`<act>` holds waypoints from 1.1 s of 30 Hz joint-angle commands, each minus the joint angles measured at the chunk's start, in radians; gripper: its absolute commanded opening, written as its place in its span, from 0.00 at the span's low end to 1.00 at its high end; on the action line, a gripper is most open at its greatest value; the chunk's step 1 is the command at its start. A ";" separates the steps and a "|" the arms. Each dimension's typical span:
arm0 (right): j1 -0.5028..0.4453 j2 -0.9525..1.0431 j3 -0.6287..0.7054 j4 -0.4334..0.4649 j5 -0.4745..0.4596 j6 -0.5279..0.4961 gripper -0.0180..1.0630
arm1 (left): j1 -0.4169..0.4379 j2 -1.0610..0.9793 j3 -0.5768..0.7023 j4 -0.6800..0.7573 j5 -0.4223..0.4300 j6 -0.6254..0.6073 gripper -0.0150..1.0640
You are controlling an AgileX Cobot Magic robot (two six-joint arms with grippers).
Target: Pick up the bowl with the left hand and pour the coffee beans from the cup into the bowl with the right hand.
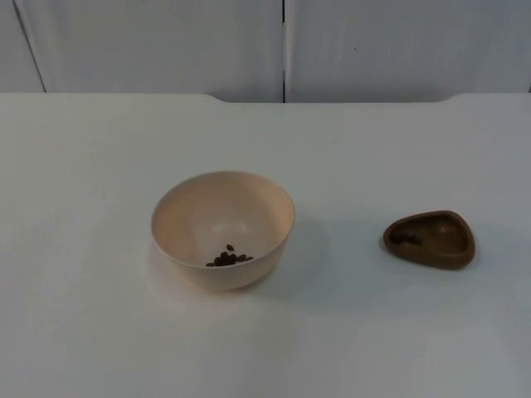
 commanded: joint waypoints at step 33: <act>-0.001 -0.230 0.151 0.080 0.161 -0.133 0.79 | 0.000 -0.481 0.106 0.160 0.352 -0.101 0.56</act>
